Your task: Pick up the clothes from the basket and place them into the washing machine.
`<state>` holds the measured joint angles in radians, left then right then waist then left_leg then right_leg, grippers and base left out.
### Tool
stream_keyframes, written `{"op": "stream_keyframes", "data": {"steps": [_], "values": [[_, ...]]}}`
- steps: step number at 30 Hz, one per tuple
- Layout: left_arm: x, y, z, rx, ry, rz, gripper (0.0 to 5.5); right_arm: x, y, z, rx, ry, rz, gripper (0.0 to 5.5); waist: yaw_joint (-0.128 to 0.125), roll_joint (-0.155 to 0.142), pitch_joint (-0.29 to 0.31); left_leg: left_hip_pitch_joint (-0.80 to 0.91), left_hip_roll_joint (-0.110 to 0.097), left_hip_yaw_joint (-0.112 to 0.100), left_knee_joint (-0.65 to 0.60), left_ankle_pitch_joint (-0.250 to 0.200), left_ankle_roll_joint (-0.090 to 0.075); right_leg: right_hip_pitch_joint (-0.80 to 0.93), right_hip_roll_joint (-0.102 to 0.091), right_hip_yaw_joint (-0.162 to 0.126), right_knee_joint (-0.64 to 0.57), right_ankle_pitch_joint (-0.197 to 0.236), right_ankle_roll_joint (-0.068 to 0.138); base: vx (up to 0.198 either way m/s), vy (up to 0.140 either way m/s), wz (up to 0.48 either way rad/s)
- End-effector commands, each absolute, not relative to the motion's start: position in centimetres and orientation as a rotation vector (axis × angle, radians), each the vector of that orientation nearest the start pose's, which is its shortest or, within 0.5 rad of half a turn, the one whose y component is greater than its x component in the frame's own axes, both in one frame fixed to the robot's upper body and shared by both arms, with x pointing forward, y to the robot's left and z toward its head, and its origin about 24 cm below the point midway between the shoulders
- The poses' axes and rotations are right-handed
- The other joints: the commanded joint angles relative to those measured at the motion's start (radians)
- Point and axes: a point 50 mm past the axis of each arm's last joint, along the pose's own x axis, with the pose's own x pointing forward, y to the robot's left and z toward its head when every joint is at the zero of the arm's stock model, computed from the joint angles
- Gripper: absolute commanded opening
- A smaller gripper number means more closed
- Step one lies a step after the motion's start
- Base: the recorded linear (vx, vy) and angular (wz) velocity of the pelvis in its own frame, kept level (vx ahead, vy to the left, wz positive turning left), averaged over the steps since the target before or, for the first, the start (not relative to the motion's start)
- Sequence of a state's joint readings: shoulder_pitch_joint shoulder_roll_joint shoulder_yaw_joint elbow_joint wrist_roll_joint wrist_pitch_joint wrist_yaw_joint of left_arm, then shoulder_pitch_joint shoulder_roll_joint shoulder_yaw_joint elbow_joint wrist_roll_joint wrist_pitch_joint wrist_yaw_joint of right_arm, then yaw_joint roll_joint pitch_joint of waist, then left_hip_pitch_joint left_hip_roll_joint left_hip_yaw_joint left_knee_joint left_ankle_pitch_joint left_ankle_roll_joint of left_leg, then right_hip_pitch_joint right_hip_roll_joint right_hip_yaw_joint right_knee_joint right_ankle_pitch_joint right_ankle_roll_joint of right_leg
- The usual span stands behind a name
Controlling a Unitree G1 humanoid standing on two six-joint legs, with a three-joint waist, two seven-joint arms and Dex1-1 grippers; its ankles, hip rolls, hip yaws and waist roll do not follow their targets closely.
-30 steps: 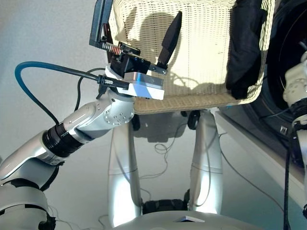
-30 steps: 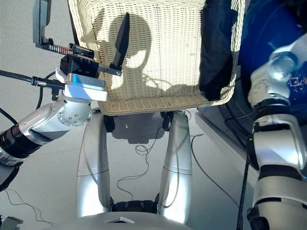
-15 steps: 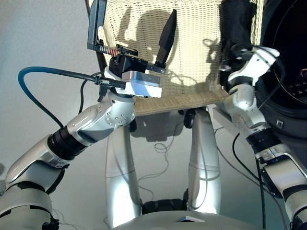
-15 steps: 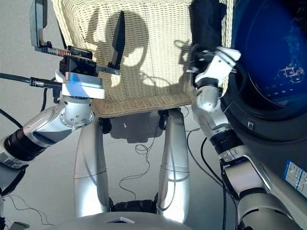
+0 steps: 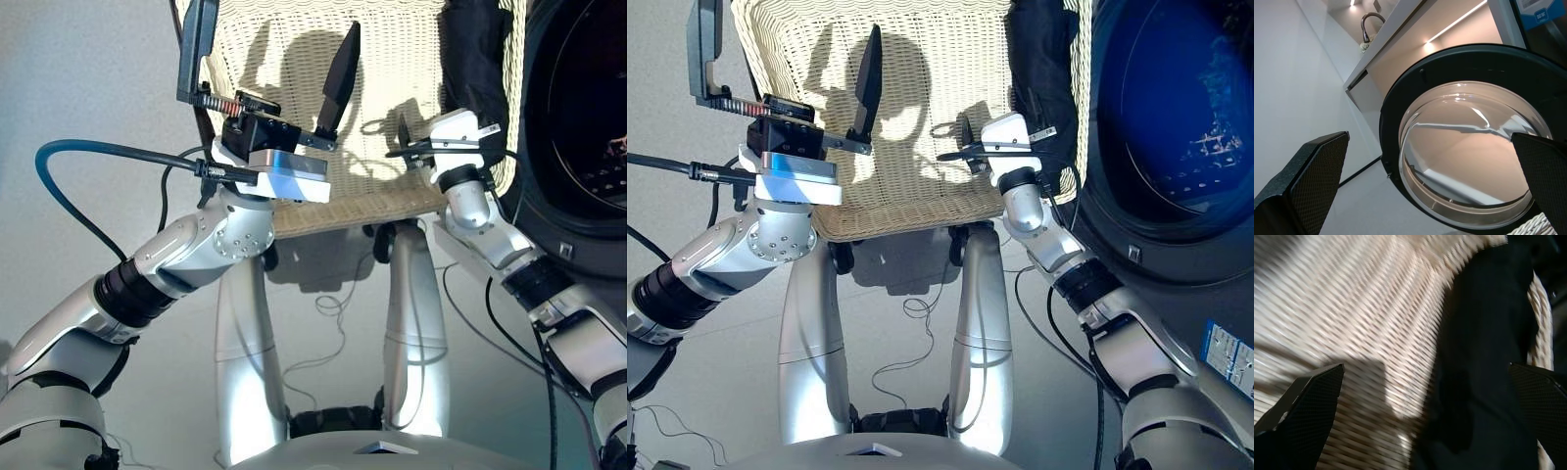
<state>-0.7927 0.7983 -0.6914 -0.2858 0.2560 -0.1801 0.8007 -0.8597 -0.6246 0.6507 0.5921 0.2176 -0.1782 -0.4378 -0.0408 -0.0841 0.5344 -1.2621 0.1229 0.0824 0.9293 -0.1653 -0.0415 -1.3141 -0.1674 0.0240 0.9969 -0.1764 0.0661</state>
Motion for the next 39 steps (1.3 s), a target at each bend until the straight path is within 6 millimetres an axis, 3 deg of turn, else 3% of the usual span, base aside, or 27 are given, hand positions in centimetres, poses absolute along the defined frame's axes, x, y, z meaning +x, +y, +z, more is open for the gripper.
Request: {"op": "stream_keyframes", "data": {"steps": [1,9,18,21,29,30,31,32,33,35,36,37,38,39], "values": [[22.8,8.8,26.8,0.455,-1.458,-0.085,5.50,38.3,-18.6,19.7,-0.696,-0.467,-0.171,5.50,-0.015,0.065,-0.014,0.054,-0.002,-0.045,-0.081,0.026,-0.026,0.043,0.015,0.014,-0.101,0.049,0.048,0.000,0.000,0.000],[22.3,8.6,26.7,0.425,-1.460,-0.109,5.50,40.2,-23.8,21.4,-0.819,-0.320,-0.447,5.50,0.005,0.087,-0.014,0.036,-0.008,-0.047,-0.070,0.024,-0.029,0.025,0.014,0.009,-0.084,0.046,0.048,0.000,0.000,0.000],[21.8,8.6,26.4,0.431,-1.457,-0.136,5.50,40.1,-27.0,22.9,-0.847,-0.248,-0.582,5.50,0.014,0.114,-0.014,0.016,-0.007,-0.048,-0.068,0.026,-0.035,0.001,0.012,0.002,-0.067,0.036,0.050,0.000,0.000,0.000],[21.7,8.6,26.5,0.453,-1.467,-0.153,5.50,40.3,-26.9,23.3,-0.945,-0.240,-0.533,5.50,0.016,0.117,-0.014,0.007,-0.004,-0.046,-0.064,0.026,-0.037,-0.012,0.009,-0.004,-0.055,0.031,0.051,0.000,0.000,0.000],[21.6,8.3,26.7,0.442,-1.460,-0.171,5.50,40.5,-26.6,23.1,-0.878,-0.224,-0.484,5.50,0.021,0.133,-0.014,-0.017,-0.004,-0.048,-0.040,0.021,-0.044,-0.057,0.011,-0.012,0.002,0.004,0.052,0.012,-0.003,0.003],[21.6,8.3,26.5,0.435,-1.449,-0.176,5.50,40.5,-26.6,22.6,-0.870,-0.208,-0.477,5.50,0.022,0.135,-0.014,0.000,-0.004,-0.050,-0.026,-0.004,-0.049,-0.044,0.010,-0.011,0.024,-0.025,0.056,0.000,0.000,0.000],[21.6,8.2,26.7,0.437,-1.457,-0.178,5.50,40.5,-26.6,22.9,-0.860,-0.216,-0.484,5.50,0.021,0.136,-0.014,-0.023,-0.004,-0.048,-0.032,0.020,-0.046,-0.066,0.010,-0.013,0.015,-0.003,0.051,0.088,-0.022,0.054],[21.6,8.1,26.5,0.434,-1.444,-0.186,5.50,40.5,-26.7,22.4,-0.853,-0.200,-0.482,5.50,0.022,0.138,-0.014,-0.008,-0.004,-0.050,-0.019,-0.005,-0.051,-0.052,0.008,-0.014,0.031,-0.029,0.053,0.000,0.000,0.000],[21.6,8.1,26.7,0.436,-1.457,-0.183,5.50,40.5,-26.7,22.9,-0.848,-0.211,-0.487,5.50,0.022,0.140,-0.014,-0.029,-0.003,-0.048,-0.028,0.019,-0.049,-0.076,0.009,-0.016,0.025,-0.007,0.048,0.086,-0.027,0.046],[21.6,7.9,26.6,0.424,-1.446,-0.187,5.50,40.5,-26.7,22.4,-0.854,-0.194,-0.478,5.50,0.022,0.142,-0.014,-0.008,-0.001,-0.048,-0.013,-0.013,-0.056,-0.058,0.008,-0.015,0.048,-0.042,0.053,0.000,0.000,0.000],[21.5,7.9,26.9,0.425,-1.462,-0.185,5.50,40.5,-26.6,22.9,-0.848,-0.206,-0.482,5.50,0.021,0.143,-0.014,-0.035,-0.001,-0.046,-0.024,0.017,-0.052,-0.085,0.008,-0.017,0.037,-0.014,0.046,0.000,0.000,0.000],[21.5,7.8,26.7,0.417,-1.449,-0.190,5.50,40.5,-26.7,22.5,-0.847,-0.191,-0.481,5.50,0.021,0.143,-0.014,-0.012,-0.002,-0.049,-0.011,-0.011,-0.057,-0.066,0.007,-0.016,0.054,-0.042,0.052,-0.072,-0.022,-0.008],[21.5,7.8,26.9,0.414,-1.459,-0.188,5.50,40.5,-26.8,23.0,-0.841,-0.201,-0.488,5.50,0.020,0.143,-0.014,-0.036,-0.001,-0.046,-0.023,0.019,-0.053,-0.089,0.007,-0.018,0.041,-0.015,0.046,0.071,-0.020,-0.009],[21.5,7.8,26.8,0.409,-1.451,-0.190,5.50,40.5,-26.8,22.7,-0.834,-0.191,-0.485,5.50,0.020,0.144,-0.014,-0.019,-0.002,-0.048,-0.013,-0.003,-0.057,-0.075,0.007,-0.016,0.054,-0.037,0.050,0.000,0.000,0.000]]}}
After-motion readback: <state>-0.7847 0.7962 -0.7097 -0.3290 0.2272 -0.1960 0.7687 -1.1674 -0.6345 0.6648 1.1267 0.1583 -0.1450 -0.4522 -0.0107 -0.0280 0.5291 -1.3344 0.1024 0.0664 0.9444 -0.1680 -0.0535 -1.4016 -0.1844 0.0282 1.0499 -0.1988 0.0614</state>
